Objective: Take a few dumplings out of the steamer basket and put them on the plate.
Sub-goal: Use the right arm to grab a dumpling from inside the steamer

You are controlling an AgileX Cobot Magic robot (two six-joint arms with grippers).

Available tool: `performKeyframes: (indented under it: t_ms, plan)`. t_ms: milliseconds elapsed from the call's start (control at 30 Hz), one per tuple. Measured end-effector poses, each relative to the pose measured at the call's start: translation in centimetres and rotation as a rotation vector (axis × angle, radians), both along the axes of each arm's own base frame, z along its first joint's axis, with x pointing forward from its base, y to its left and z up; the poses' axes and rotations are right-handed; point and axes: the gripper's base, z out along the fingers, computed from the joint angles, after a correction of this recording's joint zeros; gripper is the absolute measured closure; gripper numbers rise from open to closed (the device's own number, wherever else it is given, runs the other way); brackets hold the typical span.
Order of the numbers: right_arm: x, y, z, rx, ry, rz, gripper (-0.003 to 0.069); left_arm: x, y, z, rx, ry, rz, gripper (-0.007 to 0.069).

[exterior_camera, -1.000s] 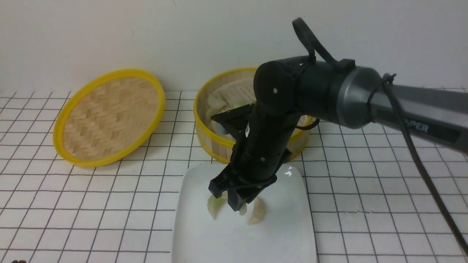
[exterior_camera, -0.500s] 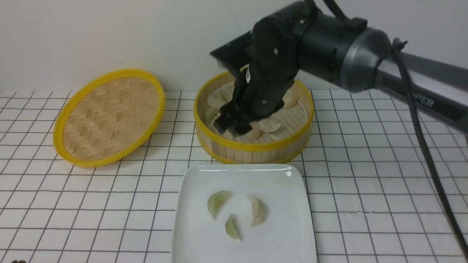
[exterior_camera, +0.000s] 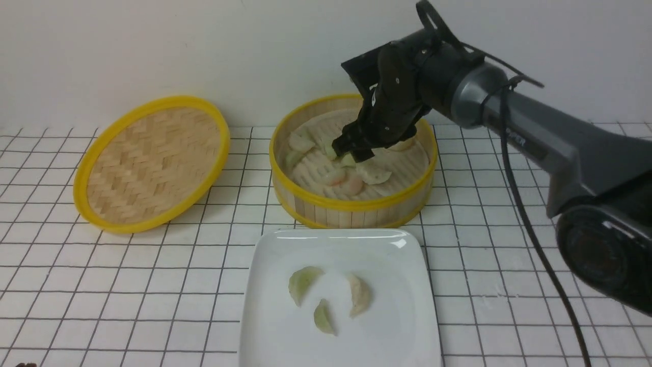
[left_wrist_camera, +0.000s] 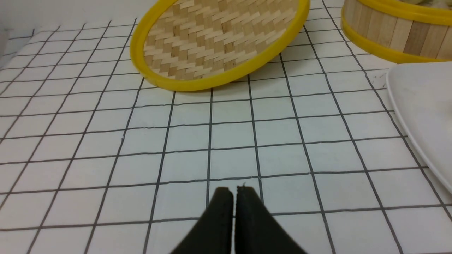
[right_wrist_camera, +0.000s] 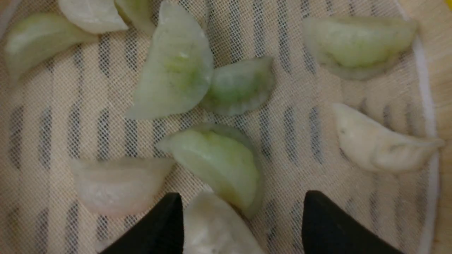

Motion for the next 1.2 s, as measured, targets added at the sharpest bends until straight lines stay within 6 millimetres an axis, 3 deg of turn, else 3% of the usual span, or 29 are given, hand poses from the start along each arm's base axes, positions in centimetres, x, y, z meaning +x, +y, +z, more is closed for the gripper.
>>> performKeyframes:
  t_ms: [233,400,500,600,700,733,767,800,833,867,967,1033,1100,1200]
  plan:
    - [0.3,0.5,-1.9,0.024,0.035,-0.004,0.0251,0.0,0.0,0.0,0.0,0.0,0.0,0.0631]
    - [0.2,0.3,-1.6,0.004,0.053,-0.006,0.0441,0.0,0.0,0.0,0.0,0.0,0.0,0.0631]
    - [-0.1,0.1,-0.7,-0.02,0.092,-0.012,0.0442,0.0,0.0,0.0,0.0,0.0,0.0,0.0631]
    - [-0.3,0.0,1.7,-0.018,0.088,-0.018,0.0458,0.0,0.0,0.0,0.0,0.0,0.0,0.0631]
    - [-0.5,-0.1,5.7,0.033,0.001,-0.015,0.0612,0.0,0.0,0.0,0.0,0.0,0.0,0.0631]
    - [-0.5,-0.1,5.9,0.036,-0.001,-0.015,0.0618,0.0,0.0,0.0,0.0,0.0,0.0,0.0631]
    - [-0.7,-0.1,7.1,0.055,-0.021,-0.014,0.0641,0.0,0.0,0.0,0.0,0.0,0.0,0.0631]
    - [-1.6,-0.3,9.8,0.104,-0.049,-0.004,0.0661,0.0,0.0,0.0,0.0,0.0,0.0,0.0631]
    - [-1.7,-0.2,10.1,0.119,-0.045,0.001,0.0664,0.0,0.0,0.0,0.0,0.0,0.0,0.0631]
    - [-2.7,-0.3,11.7,0.154,-0.046,0.023,0.0669,0.0,0.0,0.0,0.0,0.0,0.0,0.0631]
    - [-4.5,-0.9,14.1,0.179,-0.042,0.067,0.067,0.0,0.0,0.0,0.0,0.0,0.0,0.0631]
    - [-5.4,-1.3,14.9,0.163,-0.045,0.083,0.067,0.0,0.0,0.0,0.0,0.0,0.0,0.0631]
    - [-5.4,-1.5,14.3,0.133,-0.032,0.083,0.0666,0.0,0.0,0.0,0.0,0.0,0.0,0.0631]
    - [-4.6,-1.2,11.9,0.097,0.011,0.082,0.0634,0.0,0.0,0.0,0.0,0.0,0.0,0.0631]
